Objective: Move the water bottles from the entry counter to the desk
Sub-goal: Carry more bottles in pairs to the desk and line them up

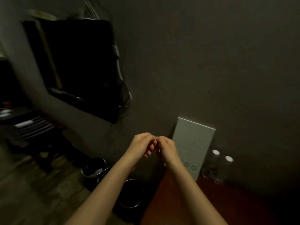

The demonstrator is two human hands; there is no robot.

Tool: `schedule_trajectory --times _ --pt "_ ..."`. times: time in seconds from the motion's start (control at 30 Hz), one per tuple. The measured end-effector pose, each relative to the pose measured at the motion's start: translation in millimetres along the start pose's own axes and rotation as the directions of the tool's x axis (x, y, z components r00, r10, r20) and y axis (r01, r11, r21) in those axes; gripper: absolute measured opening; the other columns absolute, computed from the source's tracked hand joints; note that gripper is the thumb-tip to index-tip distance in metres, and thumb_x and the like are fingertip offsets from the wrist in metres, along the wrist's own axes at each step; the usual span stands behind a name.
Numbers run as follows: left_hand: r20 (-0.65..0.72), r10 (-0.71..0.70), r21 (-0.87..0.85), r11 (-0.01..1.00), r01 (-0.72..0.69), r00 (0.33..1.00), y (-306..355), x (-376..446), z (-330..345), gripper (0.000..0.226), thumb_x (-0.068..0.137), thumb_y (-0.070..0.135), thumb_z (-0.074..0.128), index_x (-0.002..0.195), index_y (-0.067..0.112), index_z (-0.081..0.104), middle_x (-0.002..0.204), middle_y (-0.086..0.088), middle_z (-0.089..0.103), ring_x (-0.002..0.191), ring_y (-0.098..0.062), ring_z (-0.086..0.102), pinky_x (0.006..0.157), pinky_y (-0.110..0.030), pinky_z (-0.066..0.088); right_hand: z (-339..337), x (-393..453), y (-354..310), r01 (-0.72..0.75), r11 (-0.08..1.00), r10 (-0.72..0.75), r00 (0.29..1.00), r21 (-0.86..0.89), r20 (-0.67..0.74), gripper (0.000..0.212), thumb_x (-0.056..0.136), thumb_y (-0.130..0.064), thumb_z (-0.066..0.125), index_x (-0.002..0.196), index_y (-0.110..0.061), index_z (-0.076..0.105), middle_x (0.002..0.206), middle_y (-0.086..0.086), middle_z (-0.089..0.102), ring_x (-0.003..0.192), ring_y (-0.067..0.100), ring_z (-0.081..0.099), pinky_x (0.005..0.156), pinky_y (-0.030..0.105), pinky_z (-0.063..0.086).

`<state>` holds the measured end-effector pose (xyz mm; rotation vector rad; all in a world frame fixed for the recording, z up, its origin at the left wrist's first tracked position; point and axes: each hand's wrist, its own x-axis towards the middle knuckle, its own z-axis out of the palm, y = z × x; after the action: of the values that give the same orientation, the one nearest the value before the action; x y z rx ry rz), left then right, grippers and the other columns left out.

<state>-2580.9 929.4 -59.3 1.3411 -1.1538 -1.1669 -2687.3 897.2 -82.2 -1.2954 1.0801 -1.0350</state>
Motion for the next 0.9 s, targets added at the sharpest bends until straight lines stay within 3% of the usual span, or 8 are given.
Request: schedule_trajectory --times 0.13,0.23,0.43,0.5,0.67,0.9 --pt "-0.189 0.033 -0.031 0.999 -0.04 0.981 -2.9 -73.4 -139.6 0.034 0.09 0.02 0.048 0.058 0.02 0.058 0.046 0.008 0.049 0.038 -0.004 0.043 0.038 -0.015 0.031 142.5 -35.6 -13.1 0.046 0.999 -0.049 0.961 0.02 0.272 0.03 0.09 -0.02 0.049 0.061 -0.019 0.055 0.059 -0.003 0.05 0.054 0.008 0.046 0.047 0.019 0.035" --pt "-0.338 0.029 -0.028 0.999 -0.041 0.941 -2.3 -130.3 -244.2 0.035 0.092 0.017 0.047 0.058 0.018 0.056 0.043 0.007 0.048 0.035 -0.006 0.041 0.035 -0.014 0.028 257.2 -66.7 -30.0 0.081 0.995 -0.1 0.913 0.063 0.395 0.035 0.089 -0.015 0.05 0.054 -0.019 0.052 0.051 -0.005 0.047 0.049 0.008 0.043 0.044 0.018 0.033" --pt "-0.632 0.032 -0.045 0.996 -0.078 0.774 -3.2 -232.4 -429.8 0.035 0.091 0.011 0.047 0.057 0.013 0.055 0.039 0.005 0.048 0.03 -0.007 0.039 0.033 -0.013 0.027 461.3 -117.3 -57.7 0.144 0.978 -0.209 0.714 0.152 0.668 0.032 0.091 -0.014 0.051 0.059 -0.008 0.052 0.05 0.0 0.044 0.043 0.008 0.041 0.042 0.018 0.032" --pt "-0.705 0.03 -0.062 0.993 -0.103 0.709 -6.8 -253.8 -480.9 0.036 0.09 0.01 0.047 0.055 0.014 0.055 0.037 0.005 0.048 0.03 -0.006 0.039 0.034 -0.012 0.026 521.5 -125.3 -62.3 0.15 0.973 -0.229 0.658 0.173 0.718 0.039 0.091 -0.01 0.051 0.052 -0.013 0.05 0.045 -0.004 0.044 0.04 0.006 0.041 0.04 0.015 0.032" --pt "-0.773 0.053 -0.069 0.984 -0.167 0.632 -14.8 -267.9 -598.8 0.035 0.088 0.012 0.049 0.055 0.016 0.057 0.041 0.006 0.049 0.035 -0.007 0.041 0.036 -0.015 0.029 647.8 -109.7 -71.6 0.225 0.957 -0.278 0.551 0.18 0.787 0.037 0.091 -0.014 0.05 0.054 -0.017 0.054 0.042 -0.011 0.048 0.039 0.0 0.043 0.04 0.012 0.033" --pt "-0.764 0.065 -0.146 0.951 -0.271 0.642 -23.8 -203.9 -783.9 0.032 0.091 0.012 0.044 0.061 0.013 0.056 0.047 0.0 0.052 0.04 -0.011 0.047 0.039 -0.018 0.037 829.2 -24.0 -77.2 0.269 0.939 -0.319 0.455 0.213 0.831 0.039 0.089 -0.014 0.049 0.051 -0.022 0.053 0.047 -0.007 0.049 0.043 0.005 0.044 0.044 0.017 0.035"
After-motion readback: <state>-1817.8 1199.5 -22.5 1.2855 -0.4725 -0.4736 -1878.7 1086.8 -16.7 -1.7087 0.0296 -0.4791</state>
